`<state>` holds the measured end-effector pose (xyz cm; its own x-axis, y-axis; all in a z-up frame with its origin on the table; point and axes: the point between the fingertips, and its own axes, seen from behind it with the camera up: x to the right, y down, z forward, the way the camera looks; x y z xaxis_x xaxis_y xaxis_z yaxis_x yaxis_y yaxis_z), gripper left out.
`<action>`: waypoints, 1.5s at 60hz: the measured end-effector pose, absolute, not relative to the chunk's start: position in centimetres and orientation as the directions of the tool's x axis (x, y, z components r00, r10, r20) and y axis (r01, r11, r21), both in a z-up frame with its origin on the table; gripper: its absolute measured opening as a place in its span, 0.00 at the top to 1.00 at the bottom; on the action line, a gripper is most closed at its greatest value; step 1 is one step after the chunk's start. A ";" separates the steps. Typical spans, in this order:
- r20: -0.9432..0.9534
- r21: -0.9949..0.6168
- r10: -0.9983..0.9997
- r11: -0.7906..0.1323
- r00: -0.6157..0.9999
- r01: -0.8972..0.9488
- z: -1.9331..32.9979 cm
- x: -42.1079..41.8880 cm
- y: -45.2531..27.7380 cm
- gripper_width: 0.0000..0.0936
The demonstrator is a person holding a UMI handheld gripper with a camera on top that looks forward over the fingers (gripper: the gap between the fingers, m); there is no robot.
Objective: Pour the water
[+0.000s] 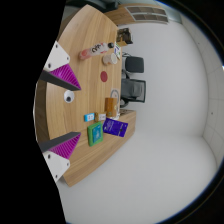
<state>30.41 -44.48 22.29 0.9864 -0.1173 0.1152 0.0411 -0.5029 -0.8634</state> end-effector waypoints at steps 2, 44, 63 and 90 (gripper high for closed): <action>0.112 -0.861 -0.111 -0.506 0.987 0.041 22.0 30.2 -44.7 0.09; -0.027 -0.886 0.147 -0.461 0.989 0.044 11.4 4.6 -35.5 0.09; -0.030 -0.902 0.011 -0.432 0.999 -0.022 7.0 0.2 -23.4 0.31; 0.121 -0.914 -0.108 -0.399 0.987 0.069 11.4 4.0 -20.1 0.66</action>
<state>3.97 -20.07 11.40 0.9868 -0.1077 0.1212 0.0688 -0.3991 -0.9143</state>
